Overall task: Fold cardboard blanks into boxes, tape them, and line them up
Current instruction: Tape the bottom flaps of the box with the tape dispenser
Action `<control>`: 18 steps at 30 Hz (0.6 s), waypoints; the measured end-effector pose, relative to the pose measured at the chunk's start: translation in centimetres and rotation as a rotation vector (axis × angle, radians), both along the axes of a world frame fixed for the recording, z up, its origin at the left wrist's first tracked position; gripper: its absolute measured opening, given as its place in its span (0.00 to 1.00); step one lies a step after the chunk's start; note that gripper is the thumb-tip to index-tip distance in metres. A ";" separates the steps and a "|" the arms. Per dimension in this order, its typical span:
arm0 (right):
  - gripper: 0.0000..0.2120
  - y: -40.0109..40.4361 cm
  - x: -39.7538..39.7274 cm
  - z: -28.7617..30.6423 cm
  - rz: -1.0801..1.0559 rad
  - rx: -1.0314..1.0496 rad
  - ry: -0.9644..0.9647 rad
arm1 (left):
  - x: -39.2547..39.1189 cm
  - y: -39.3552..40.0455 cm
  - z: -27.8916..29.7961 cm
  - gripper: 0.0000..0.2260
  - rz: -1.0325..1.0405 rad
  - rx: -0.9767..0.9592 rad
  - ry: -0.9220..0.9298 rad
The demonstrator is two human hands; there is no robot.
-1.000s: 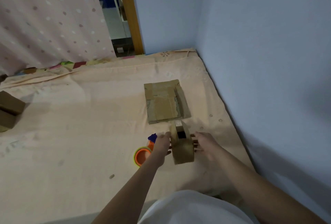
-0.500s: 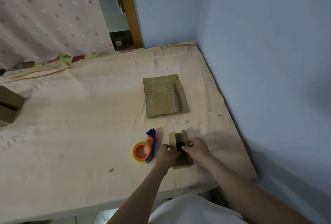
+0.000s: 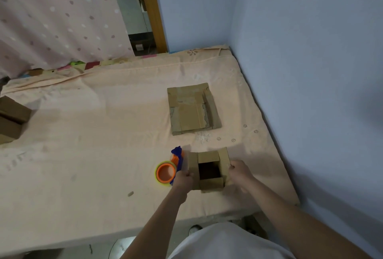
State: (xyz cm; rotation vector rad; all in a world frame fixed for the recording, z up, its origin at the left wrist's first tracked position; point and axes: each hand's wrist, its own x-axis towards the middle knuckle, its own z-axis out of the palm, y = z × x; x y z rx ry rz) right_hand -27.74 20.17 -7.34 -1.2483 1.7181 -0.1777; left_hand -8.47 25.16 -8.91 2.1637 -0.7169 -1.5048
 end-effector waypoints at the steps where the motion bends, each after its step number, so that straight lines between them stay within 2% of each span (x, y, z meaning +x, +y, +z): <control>1: 0.15 -0.2 0.1 0.1 0.027 0.004 0.007 | 0.2 -0.1 0.0 0.07 -0.006 -0.014 0.014; 4: 0.12 -1.2 0.4 0.9 0.143 -0.018 0.082 | 0.7 -0.8 1.1 0.25 -0.055 -0.046 0.114; 6: 0.07 -1.9 0.4 1.5 0.269 -0.057 0.194 | 0.7 -1.4 2.9 0.33 -0.168 -0.115 0.007; 9: 0.07 -2.8 0.4 2.2 0.480 -0.101 0.298 | 0.5 -2.2 3.8 0.32 -0.263 -0.200 -0.089; 12: 0.07 -3.5 0.7 2.5 0.644 -0.203 0.356 | 0.0 -3.2 3.5 0.36 -0.274 -0.112 -0.138; 15: 0.09 -3.6 1.0 2.4 0.631 -0.213 0.277 | -1.4 -3.4 3.5 0.34 -0.321 0.016 -0.170; 16: 0.12 -3.7 0.9 2.0 0.577 -0.197 0.237 | -1.8 -3.4 3.3 0.32 -0.339 0.042 -0.184; 18: 0.36 -3.3 0.4 1.5 0.471 -0.156 0.217 | -2.6 -3.2 3.3 0.29 -0.382 0.062 -0.236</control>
